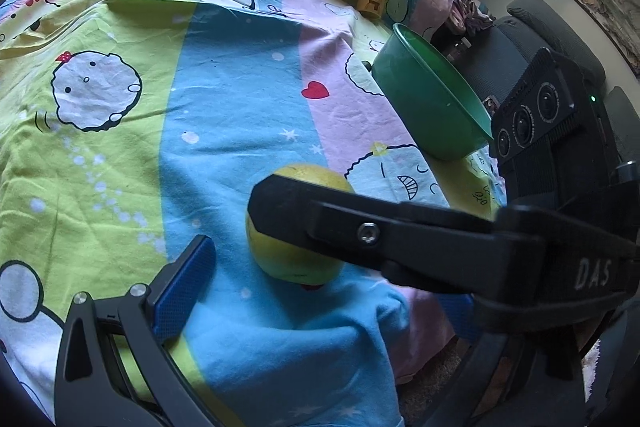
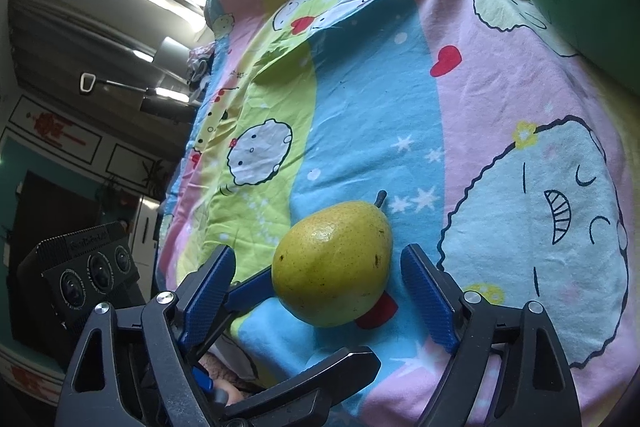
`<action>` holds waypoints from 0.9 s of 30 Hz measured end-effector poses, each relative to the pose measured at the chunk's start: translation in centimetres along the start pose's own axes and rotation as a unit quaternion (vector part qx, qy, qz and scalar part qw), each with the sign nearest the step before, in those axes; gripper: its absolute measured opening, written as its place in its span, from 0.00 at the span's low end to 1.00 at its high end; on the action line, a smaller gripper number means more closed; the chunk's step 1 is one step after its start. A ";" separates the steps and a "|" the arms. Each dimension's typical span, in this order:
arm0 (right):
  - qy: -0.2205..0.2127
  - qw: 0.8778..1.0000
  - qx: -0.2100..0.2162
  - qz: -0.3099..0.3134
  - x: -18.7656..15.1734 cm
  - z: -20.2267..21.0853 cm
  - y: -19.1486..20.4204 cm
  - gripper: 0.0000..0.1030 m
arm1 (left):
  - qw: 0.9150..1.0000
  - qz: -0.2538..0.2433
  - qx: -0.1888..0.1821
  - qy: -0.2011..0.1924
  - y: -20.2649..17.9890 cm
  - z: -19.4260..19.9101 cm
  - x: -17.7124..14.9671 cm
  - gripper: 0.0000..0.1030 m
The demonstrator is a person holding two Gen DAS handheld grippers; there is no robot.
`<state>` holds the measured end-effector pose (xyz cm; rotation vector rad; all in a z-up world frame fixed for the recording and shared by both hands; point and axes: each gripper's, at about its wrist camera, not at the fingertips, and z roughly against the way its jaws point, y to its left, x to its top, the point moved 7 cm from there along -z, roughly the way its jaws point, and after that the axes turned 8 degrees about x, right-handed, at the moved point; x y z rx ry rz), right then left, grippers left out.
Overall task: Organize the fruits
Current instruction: 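Close the right gripper around the body of the yellow pear, then lift the pear with the right gripper into the green bowl and release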
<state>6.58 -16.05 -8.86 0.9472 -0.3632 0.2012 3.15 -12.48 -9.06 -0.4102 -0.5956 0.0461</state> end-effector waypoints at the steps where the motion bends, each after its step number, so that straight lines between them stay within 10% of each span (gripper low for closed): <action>1: 0.000 1.000 -0.002 -0.001 0.0 0.0 -0.1 0.73 | 1.000 -0.001 -0.008 0.002 -0.2 0.0 0.0 0.96; 15: -0.025 1.000 -0.003 0.014 0.7 1.9 0.7 0.60 | 0.999 -0.044 -0.013 -0.011 -2.9 1.6 1.3 0.86; 27: -0.149 0.989 0.012 0.014 9.8 12.4 2.0 0.60 | 0.986 -0.153 -0.043 -0.059 -12.5 2.5 11.9 0.86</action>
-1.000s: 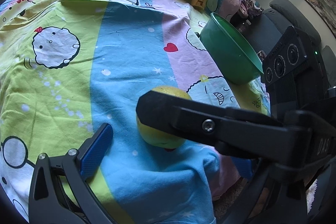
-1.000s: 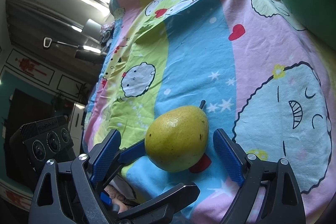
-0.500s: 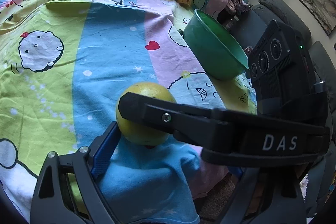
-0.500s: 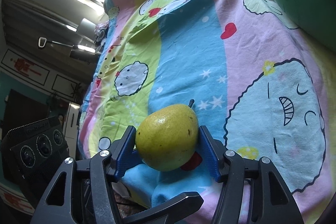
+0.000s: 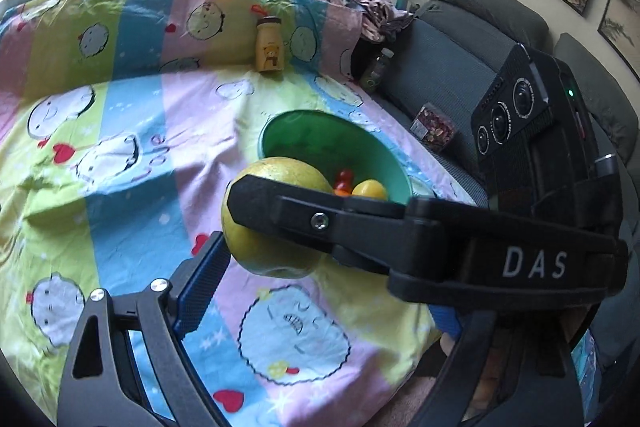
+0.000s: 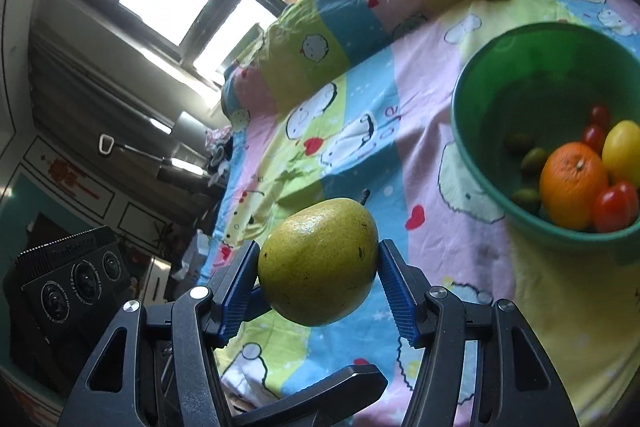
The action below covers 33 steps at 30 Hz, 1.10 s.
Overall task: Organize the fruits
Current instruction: 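Lift the pear with the right gripper into the green bowl and release, then withdraw the open right gripper from the bowl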
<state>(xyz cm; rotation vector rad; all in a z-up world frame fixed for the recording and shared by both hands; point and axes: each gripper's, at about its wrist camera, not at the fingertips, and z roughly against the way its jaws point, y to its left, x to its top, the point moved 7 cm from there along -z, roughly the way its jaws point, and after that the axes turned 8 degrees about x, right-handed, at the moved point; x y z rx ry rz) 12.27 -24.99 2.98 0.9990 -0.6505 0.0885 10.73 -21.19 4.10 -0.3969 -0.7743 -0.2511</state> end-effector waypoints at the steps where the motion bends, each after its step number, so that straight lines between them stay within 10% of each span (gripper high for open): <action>1: -0.013 1.000 -0.003 0.004 1.1 0.7 -0.1 0.60 | 1.000 -0.010 -0.005 -0.004 -0.5 -0.4 1.0 0.86; 11: -0.077 0.994 -0.014 -0.071 5.6 3.9 -6.8 0.60 | 0.997 -0.054 -0.046 0.028 -3.7 -7.5 3.9 0.87; 22: -0.053 0.985 -0.041 -0.161 5.1 2.4 -12.0 0.61 | 0.995 -0.017 -0.065 0.072 -3.2 -11.6 2.7 0.87; 33: -0.086 0.971 -0.181 -0.126 5.1 4.8 -12.5 0.68 | 0.997 -0.035 0.016 0.061 -2.8 -10.2 2.5 0.99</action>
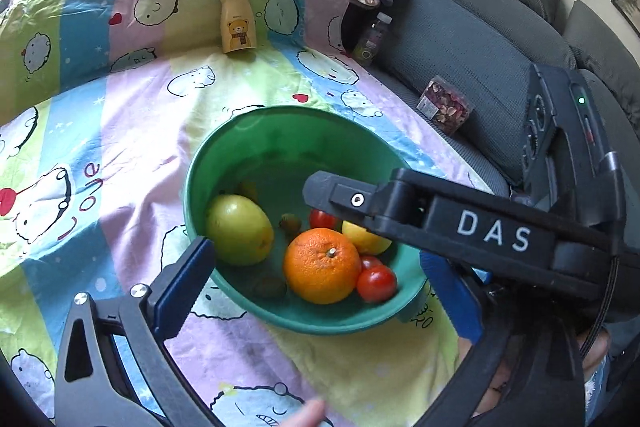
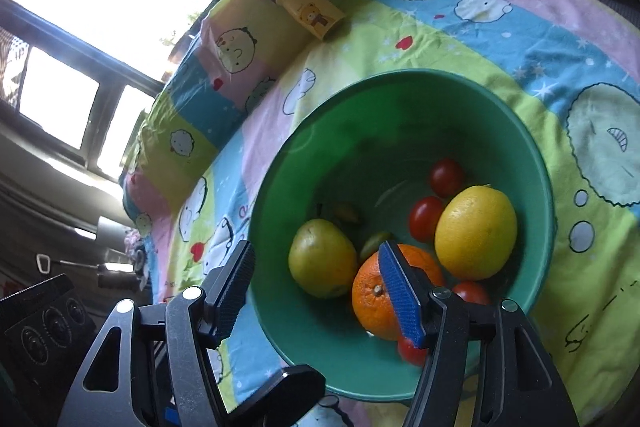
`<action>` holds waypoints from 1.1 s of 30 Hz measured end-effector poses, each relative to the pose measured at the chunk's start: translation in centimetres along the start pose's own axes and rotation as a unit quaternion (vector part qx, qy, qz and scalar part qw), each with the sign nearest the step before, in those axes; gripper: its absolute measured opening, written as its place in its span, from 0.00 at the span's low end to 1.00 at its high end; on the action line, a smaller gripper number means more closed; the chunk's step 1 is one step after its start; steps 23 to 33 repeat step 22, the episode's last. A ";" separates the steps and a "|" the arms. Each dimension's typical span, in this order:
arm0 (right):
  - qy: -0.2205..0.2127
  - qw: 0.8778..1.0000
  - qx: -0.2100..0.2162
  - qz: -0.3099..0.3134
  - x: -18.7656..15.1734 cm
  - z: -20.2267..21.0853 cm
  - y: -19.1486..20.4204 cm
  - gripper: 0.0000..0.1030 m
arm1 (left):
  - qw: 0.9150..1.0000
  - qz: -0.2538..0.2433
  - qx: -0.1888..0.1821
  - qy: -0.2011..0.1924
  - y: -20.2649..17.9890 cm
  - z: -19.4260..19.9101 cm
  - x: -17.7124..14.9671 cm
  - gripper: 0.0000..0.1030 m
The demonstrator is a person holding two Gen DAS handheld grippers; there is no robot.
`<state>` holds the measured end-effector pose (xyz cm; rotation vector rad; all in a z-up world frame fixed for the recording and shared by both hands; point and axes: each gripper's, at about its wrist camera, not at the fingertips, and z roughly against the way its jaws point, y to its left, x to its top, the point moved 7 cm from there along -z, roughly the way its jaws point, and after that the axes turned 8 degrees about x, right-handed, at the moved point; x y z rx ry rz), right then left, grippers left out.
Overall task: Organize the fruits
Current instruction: 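Withdraw the open right gripper from the bowl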
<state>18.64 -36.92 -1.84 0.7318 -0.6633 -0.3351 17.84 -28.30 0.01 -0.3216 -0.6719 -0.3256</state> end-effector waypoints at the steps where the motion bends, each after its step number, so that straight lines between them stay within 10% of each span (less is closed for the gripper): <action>1: -0.013 1.000 -0.026 0.011 0.1 0.6 -0.1 0.72 | 1.000 -0.003 0.008 0.006 -0.1 0.1 -0.1 0.99; 5: -0.046 0.993 -0.099 0.043 0.2 2.6 -0.3 0.72 | 0.999 -0.009 0.037 0.026 -0.4 0.1 -0.6 0.99; 33: -0.074 0.992 -0.095 0.034 0.3 4.7 -1.5 0.85 | 0.996 -0.028 0.080 0.018 -1.1 0.6 -1.3 0.99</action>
